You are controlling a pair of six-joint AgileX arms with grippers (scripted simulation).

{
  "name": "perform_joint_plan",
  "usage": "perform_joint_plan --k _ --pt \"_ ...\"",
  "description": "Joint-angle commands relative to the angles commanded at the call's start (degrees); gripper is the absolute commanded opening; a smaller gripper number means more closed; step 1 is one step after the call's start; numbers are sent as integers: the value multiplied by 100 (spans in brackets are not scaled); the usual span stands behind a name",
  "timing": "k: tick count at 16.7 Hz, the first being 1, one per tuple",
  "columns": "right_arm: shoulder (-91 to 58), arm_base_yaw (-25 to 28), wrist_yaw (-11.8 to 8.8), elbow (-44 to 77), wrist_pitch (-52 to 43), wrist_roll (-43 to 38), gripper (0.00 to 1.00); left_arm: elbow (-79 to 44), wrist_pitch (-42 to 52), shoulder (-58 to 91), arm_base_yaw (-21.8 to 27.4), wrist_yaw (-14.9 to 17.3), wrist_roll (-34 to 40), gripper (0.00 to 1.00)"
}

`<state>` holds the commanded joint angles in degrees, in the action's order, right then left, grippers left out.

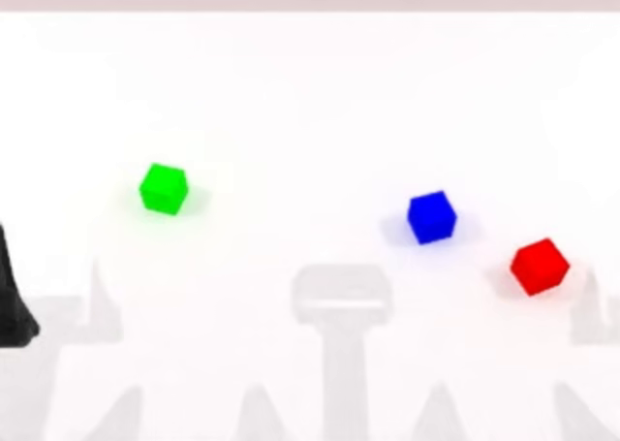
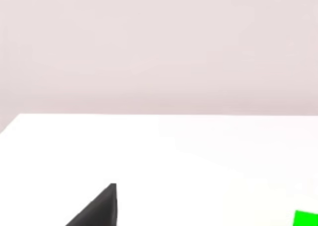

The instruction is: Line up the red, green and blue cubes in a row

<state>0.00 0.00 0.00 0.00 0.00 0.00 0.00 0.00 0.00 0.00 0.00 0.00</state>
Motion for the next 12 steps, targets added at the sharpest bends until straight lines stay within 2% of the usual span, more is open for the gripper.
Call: perform_joint_plan --k 6,12 --pt "-596 131 -10 566 -425 42 100 0 0 0 0 0 0 100" --pt "-3274 593 -34 2614 -1968 187 100 0 0 0 0 0 0 100"
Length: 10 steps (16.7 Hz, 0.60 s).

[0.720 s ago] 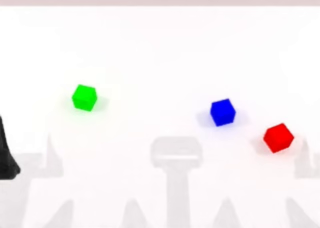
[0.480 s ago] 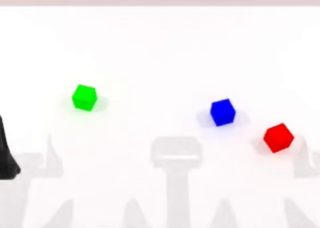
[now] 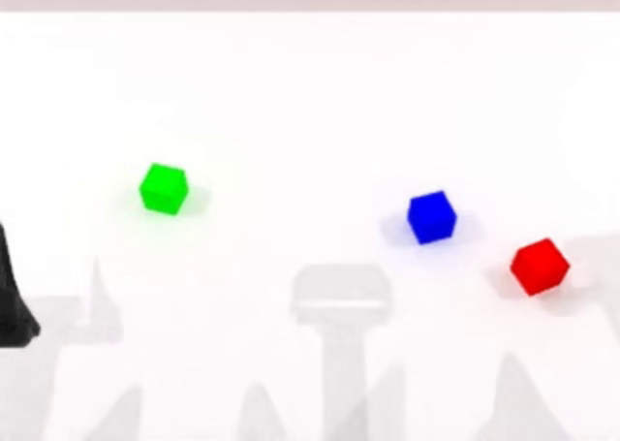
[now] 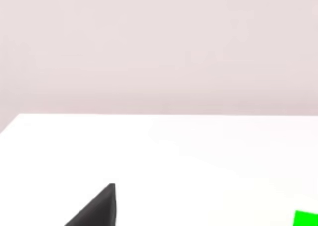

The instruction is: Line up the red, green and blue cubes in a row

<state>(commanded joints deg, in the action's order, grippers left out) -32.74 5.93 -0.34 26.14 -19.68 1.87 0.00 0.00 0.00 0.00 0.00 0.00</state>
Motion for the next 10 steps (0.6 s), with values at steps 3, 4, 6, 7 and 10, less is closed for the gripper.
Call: perform_joint_plan --k 3,4,6,7,10 --pt "-1869 266 9 1222 -975 92 100 0 0 0 0 0 0 100" --pt "-2490 354 16 1625 -1307 123 100 0 0 0 0 0 0 100" --pt "-3661 522 30 2412 -1954 180 100 0 0 0 0 0 0 100" --pt "-4200 603 37 2790 -2263 206 100 0 0 0 0 0 0 100" --pt "-5602 821 50 3837 -3091 273 100 0 0 0 0 0 0 100"
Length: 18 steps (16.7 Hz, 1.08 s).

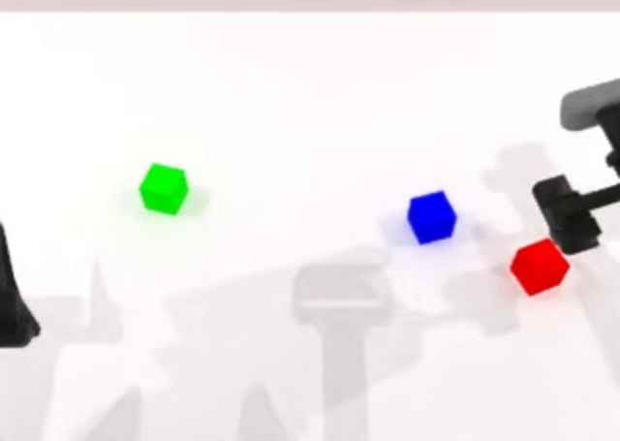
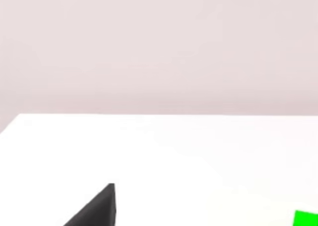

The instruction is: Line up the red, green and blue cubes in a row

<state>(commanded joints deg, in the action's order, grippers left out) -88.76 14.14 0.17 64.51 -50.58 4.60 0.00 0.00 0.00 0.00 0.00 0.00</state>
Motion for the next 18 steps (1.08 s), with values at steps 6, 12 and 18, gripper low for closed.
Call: perform_joint_plan --k 6,12,18 --pt "-1830 283 -8 1436 -1003 76 100 0 0 0 0 0 0 100" --pt "-2019 316 -12 1616 -1114 84 100 0 0 0 0 0 0 100" --pt "-2289 311 -10 1196 -428 86 100 0 0 0 0 0 0 100"
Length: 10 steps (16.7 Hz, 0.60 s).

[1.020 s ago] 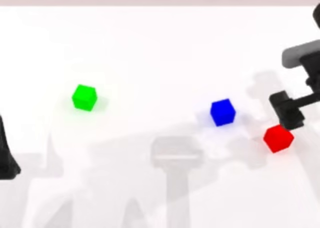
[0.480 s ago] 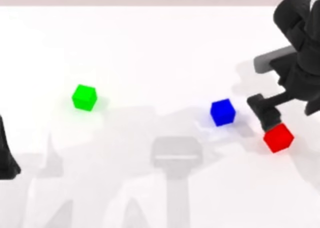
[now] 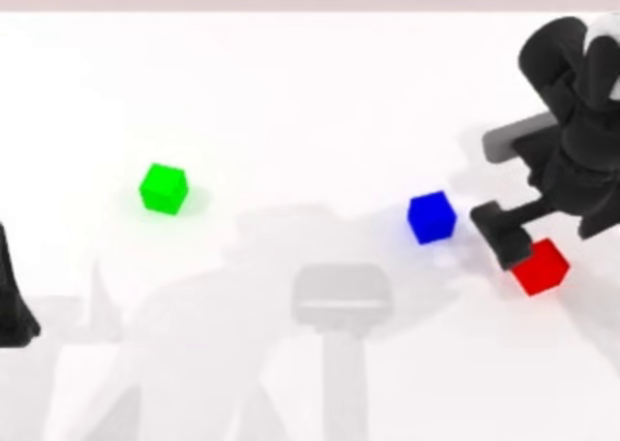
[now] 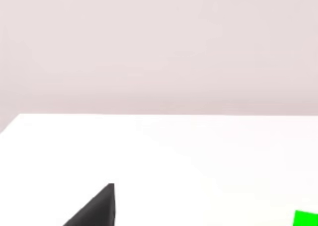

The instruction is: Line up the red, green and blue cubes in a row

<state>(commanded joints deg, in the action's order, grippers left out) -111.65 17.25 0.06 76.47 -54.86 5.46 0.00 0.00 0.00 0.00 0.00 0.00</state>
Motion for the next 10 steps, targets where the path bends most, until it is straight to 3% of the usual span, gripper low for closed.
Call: perform_joint_plan --k 5,10 --pt "-480 14 3 -621 1128 -23 100 0 0 0 0 0 0 100" --pt "-526 17 3 -669 1199 -25 100 0 0 0 0 0 0 100"
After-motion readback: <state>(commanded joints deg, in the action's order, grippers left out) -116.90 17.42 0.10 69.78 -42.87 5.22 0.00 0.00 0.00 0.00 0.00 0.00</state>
